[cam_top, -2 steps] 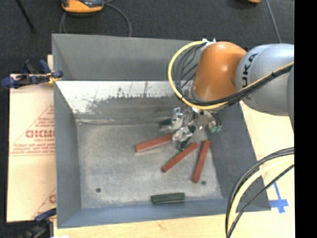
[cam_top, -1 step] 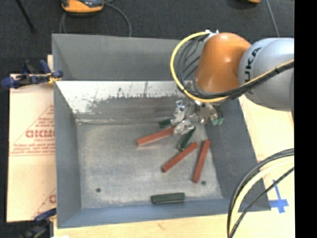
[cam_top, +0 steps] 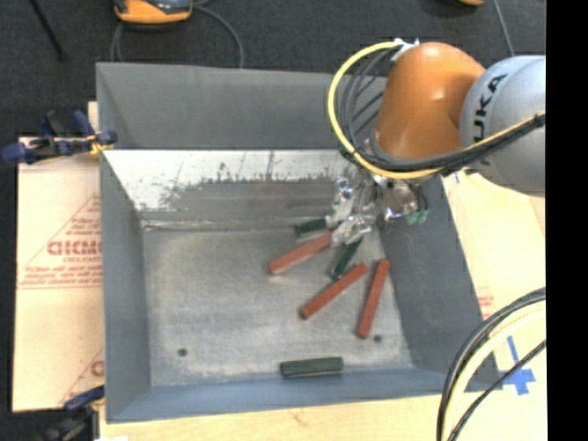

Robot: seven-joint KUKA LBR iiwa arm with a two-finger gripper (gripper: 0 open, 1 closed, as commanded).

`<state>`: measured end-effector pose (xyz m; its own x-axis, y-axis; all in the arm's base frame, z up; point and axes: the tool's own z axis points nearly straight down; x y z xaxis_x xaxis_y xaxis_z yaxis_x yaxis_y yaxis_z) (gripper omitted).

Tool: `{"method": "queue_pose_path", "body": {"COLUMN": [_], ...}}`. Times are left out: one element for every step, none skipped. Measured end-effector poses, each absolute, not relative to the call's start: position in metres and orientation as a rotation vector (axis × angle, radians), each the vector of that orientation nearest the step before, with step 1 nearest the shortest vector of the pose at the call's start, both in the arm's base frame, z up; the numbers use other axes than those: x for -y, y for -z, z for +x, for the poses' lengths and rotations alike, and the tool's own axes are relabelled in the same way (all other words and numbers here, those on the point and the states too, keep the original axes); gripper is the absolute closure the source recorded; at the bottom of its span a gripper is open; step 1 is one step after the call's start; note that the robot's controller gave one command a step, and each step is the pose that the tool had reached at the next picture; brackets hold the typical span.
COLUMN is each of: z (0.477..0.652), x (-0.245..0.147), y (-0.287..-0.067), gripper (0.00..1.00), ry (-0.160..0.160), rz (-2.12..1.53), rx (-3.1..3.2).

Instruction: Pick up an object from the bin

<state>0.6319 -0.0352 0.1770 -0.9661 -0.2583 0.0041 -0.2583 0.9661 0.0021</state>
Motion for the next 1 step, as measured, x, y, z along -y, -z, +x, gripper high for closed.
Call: {"method": "queue_pose_path", "body": {"z": [0.6377], "x": [0.0365], "y": [-0.2228], "gripper": [1.0], "ry": [-0.003], "rz": [0.453], "rx": [3.116]}}
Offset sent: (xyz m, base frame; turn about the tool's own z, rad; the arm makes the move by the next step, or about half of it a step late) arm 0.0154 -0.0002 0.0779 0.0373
